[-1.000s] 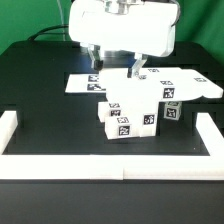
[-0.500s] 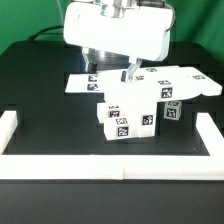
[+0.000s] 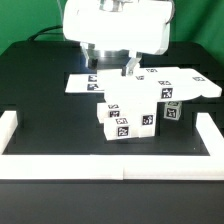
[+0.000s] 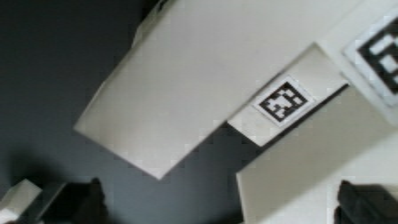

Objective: Assemble chair

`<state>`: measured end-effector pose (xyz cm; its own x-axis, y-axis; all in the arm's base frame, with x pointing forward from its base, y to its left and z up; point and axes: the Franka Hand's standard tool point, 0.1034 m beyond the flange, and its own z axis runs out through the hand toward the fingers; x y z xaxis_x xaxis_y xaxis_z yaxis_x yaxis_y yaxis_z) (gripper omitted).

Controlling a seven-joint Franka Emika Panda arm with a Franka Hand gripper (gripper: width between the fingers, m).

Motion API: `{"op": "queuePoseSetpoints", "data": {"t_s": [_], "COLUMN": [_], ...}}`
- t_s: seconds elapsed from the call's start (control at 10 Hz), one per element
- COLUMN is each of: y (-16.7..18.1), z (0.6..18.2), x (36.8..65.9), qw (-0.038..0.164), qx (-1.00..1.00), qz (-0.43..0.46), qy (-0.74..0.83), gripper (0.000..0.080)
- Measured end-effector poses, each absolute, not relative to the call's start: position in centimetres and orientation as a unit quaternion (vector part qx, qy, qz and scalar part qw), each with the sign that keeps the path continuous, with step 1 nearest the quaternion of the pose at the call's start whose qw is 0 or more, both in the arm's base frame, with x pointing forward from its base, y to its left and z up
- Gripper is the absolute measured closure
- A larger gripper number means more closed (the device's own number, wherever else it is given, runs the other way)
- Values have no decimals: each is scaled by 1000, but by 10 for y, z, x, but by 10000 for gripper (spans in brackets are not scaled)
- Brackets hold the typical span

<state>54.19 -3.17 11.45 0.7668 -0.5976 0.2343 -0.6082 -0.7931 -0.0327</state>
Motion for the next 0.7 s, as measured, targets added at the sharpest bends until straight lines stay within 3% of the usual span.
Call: {"op": "queuePoseSetpoints", "data": {"t_s": [0.7], "y": [-26], "z": [117], "x": [543], "qw": [18], "qx": [940], "qz": [117], "qy": [-319], "gripper": [151]}}
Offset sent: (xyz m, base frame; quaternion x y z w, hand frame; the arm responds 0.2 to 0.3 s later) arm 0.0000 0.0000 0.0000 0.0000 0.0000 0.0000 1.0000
